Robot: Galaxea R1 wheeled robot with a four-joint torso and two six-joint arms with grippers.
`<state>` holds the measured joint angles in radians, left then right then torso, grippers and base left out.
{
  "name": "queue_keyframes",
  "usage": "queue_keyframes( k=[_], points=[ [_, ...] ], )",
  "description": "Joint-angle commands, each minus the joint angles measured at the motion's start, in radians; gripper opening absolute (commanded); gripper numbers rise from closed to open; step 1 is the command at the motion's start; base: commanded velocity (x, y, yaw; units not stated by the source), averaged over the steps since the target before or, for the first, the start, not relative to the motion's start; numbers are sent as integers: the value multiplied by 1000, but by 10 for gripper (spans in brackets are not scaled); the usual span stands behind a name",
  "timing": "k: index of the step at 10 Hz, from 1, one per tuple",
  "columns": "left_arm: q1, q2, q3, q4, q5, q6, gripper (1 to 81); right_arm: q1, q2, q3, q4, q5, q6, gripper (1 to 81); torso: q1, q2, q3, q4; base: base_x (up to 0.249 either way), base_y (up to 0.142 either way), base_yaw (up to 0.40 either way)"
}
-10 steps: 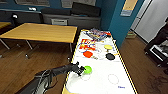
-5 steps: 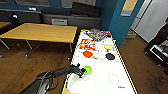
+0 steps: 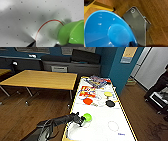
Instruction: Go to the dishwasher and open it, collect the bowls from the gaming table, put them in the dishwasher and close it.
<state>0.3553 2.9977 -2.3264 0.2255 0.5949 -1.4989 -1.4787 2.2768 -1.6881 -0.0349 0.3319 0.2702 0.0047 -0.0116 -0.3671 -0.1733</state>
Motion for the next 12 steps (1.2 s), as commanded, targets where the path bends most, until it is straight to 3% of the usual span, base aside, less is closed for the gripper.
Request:
queue_keyframes(
  k=[1,2,3,4,5,7,9,10,11,12],
  points=[
    [-137,9,34,26,59,-3,811,21,-46,10,-13,-53,1,10,0,0,0,0,0,0,0],
    [-131,5,53,31,59,-4,811,21,-47,10,-11,-53,1,10,0,0,0,0,0,0,0],
    [-118,-8,84,34,60,-3,10,21,-49,10,-11,-53,1,10,0,0,0,0,0,0,0],
    [-111,-25,130,48,69,-3,10,21,-47,9,-10,-53,1,10,0,0,0,0,0,0,0],
    [-109,-48,209,121,115,-12,10,21,-49,7,-5,-53,1,10,0,0,0,0,0,0,0],
    [-117,-109,341,211,128,-72,10,25,-47,9,-2,-53,1,10,0,0,0,0,0,0,0],
    [-170,-164,479,253,131,-70,10,24,-50,13,-8,-53,1,10,0,0,0,0,0,0,0],
    [-196,-216,624,291,120,-48,10,21,-50,13,-10,-53,1,10,0,0,0,0,0,0,0],
    [-206,-277,798,399,115,30,10,16,-47,7,-13,-53,1,10,0,0,0,0,0,0,0],
    [-221,-340,944,464,118,68,10,14,-46,5,-14,-53,1,10,0,0,0,0,0,0,0]
  ],
)
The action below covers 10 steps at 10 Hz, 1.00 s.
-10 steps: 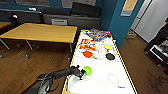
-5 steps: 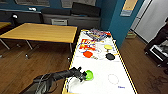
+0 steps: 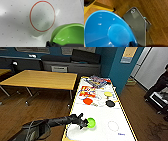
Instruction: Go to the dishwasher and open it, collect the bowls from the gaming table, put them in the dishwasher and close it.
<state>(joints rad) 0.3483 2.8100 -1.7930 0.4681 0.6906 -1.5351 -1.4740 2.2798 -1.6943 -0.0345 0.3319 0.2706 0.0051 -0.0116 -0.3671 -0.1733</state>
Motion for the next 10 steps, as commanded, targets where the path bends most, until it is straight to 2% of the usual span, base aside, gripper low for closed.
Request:
queue_keyframes(
  k=[1,2,3,4,6,7,8,9,10],
  points=[
    [-226,-224,557,260,35,142,10,10,-50,13,-15,-53,1,10,0,0,0,0,0,0,0],
    [-228,-303,697,299,62,190,10,10,-52,12,-15,-53,1,10,0,0,0,0,0,0,0],
    [-228,-375,838,331,172,207,10,10,-55,10,-15,-53,1,10,0,0,0,0,0,0,0],
    [-226,-450,967,328,219,243,10,7,-60,10,-15,-53,1,10,0,0,0,0,0,0,0],
    [-187,-644,1164,320,221,286,10,7,-67,16,-15,-53,1,10,0,0,0,0,0,0,0],
    [-130,-715,1210,320,217,315,10,7,-67,16,-15,-53,1,10,0,0,0,0,0,0,0],
    [-43,-803,1239,330,208,358,10,7,-66,12,-16,-53,1,10,0,0,0,0,0,0,0],
    [78,-856,1223,333,165,408,10,4,-66,10,-18,-53,-1,10,0,0,0,0,0,0,0],
    [214,-883,1167,333,84,451,10,2,-67,10,-18,-53,-2,10,0,0,0,0,0,0,0]
  ],
)
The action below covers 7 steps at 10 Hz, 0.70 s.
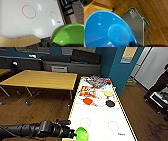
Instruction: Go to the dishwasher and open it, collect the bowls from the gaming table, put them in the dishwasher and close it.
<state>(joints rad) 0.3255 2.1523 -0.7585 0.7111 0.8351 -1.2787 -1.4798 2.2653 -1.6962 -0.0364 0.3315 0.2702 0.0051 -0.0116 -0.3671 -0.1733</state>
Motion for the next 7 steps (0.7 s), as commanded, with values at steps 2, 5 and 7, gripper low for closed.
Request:
queue_keyframes(
  k=[2,5,7],
  points=[
    [450,-218,-42,90,-261,265,10,2,-51,11,-23,-52,-2,10,0,0,0,0,0,0,0],
    [649,-132,-309,91,-450,306,10,-8,-47,-12,-20,-52,1,10,0,0,0,0,0,0,0],
    [718,-36,-459,88,-455,305,10,-5,-18,-58,-16,-66,1,10,0,0,0,0,0,0,0]
  ],
)
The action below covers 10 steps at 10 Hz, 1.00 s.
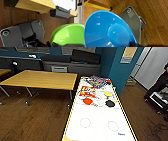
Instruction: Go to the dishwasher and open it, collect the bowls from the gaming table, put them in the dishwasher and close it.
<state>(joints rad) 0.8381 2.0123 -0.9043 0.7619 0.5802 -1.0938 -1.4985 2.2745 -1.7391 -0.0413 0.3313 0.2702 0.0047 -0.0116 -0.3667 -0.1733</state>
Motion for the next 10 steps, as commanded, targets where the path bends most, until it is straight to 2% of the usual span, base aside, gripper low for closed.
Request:
queue_keyframes(
  k=[1,4,5,7,10],
  points=[
    [229,153,-390,28,-200,120,10,20,-1,-51,-15,-104,1,10,0,0,0,0,0,0,0],
    [307,246,-534,31,-201,117,10,14,61,-141,-20,-120,-3,10,0,0,0,0,0,0,0],
    [335,279,-599,36,-221,117,10,13,84,-169,-22,-130,-12,10,0,0,0,0,0,0,0],
    [391,328,-723,39,-304,121,10,8,134,-234,-49,-141,-14,10,0,0,0,0,0,0,0],
    [440,414,-861,45,-309,123,10,2,205,-321,-63,-176,-13,10,0,0,0,0,0,0,0]
  ],
)
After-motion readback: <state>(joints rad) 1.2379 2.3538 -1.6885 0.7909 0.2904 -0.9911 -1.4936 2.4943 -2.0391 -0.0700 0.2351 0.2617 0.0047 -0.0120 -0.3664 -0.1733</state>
